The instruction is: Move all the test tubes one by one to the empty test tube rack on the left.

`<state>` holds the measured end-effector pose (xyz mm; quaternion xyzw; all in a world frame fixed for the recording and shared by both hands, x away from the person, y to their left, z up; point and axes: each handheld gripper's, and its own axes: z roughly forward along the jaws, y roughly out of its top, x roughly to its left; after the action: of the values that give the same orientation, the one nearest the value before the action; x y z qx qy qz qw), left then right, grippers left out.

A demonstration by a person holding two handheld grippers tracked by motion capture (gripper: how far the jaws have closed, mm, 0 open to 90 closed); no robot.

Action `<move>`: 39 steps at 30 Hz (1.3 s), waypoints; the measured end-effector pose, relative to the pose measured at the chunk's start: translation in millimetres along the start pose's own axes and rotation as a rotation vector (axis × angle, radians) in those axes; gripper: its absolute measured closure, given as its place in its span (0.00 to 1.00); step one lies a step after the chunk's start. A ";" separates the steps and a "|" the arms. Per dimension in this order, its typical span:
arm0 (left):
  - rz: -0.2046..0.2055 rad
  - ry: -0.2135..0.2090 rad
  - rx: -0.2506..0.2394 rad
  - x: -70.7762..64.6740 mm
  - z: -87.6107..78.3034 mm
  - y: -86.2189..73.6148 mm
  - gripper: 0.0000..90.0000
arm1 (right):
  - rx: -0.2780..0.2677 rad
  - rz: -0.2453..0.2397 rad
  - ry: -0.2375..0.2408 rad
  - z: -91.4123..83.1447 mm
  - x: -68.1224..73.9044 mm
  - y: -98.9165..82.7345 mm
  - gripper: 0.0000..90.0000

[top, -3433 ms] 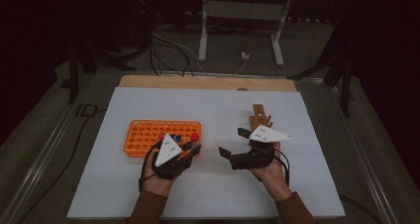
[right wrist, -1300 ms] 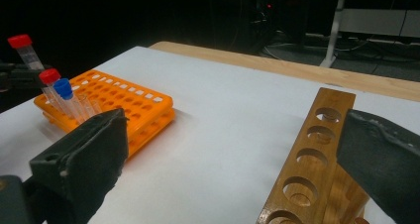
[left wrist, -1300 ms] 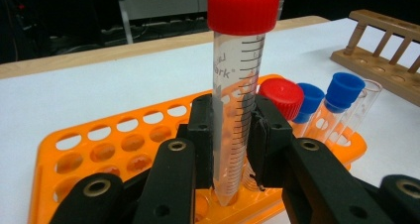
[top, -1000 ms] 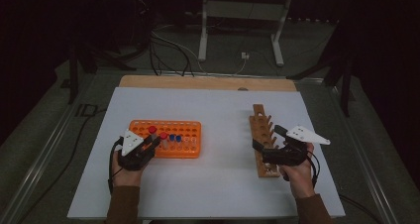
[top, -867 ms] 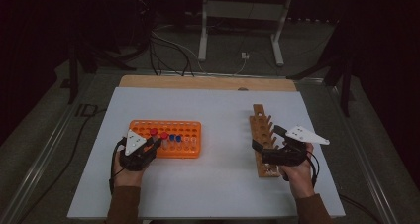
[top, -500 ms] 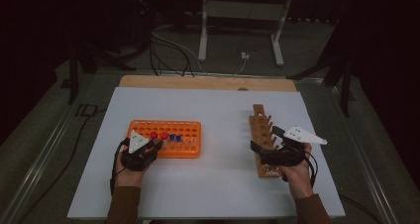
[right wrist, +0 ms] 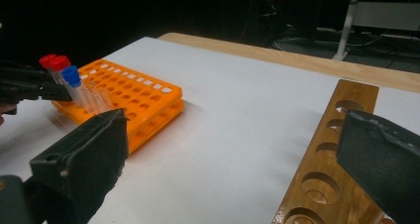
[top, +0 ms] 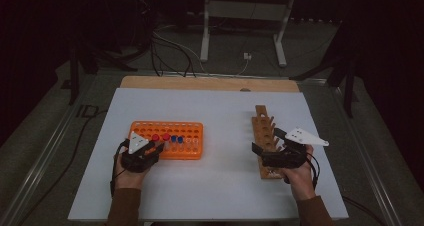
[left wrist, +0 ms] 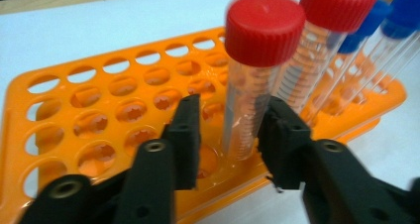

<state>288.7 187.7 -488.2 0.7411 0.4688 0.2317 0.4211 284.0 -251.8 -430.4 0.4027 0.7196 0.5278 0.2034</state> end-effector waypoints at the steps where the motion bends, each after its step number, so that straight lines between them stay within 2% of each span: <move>1: -0.006 -0.008 -0.014 0.9 -2.8 1.3 0.65 | -0.001 0.000 0.000 -0.3 -0.4 0.0 0.00; 9: -0.018 -0.064 -0.116 3.2 -22.8 10.6 0.47 | -0.012 0.005 0.002 -2.1 -1.6 -0.6 0.00; 15: 0.007 -0.053 -0.177 -1.0 -35.1 18.8 0.33 | -0.031 0.008 0.000 -5.3 -2.8 -2.7 0.00; 20: 0.004 -0.049 -0.211 -2.3 -42.6 23.1 0.21 | -0.043 0.007 -0.003 -7.5 -3.0 -6.1 0.00; 26: -0.009 -0.046 -0.257 0.6 -55.9 26.1 0.17 | -0.059 -0.029 -0.023 -10.2 -3.3 -9.8 0.00; 31: -0.025 -0.029 -0.295 6.4 -65.1 26.7 0.09 | -0.076 -0.029 -0.024 -11.6 -5.8 -12.5 0.00; 34: -0.029 -0.022 -0.306 10.3 -68.4 25.9 0.03 | -0.086 -0.033 -0.027 -12.7 -7.5 -13.7 0.00; 39: -0.024 0.000 -0.311 14.9 -71.3 22.5 0.01 | -0.098 -0.031 -0.029 -15.2 -10.9 -15.2 0.00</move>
<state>254.1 225.3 -431.7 0.6612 0.4362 0.2965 0.5334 274.0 -271.3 -440.4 0.3888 0.6961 0.5534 0.2411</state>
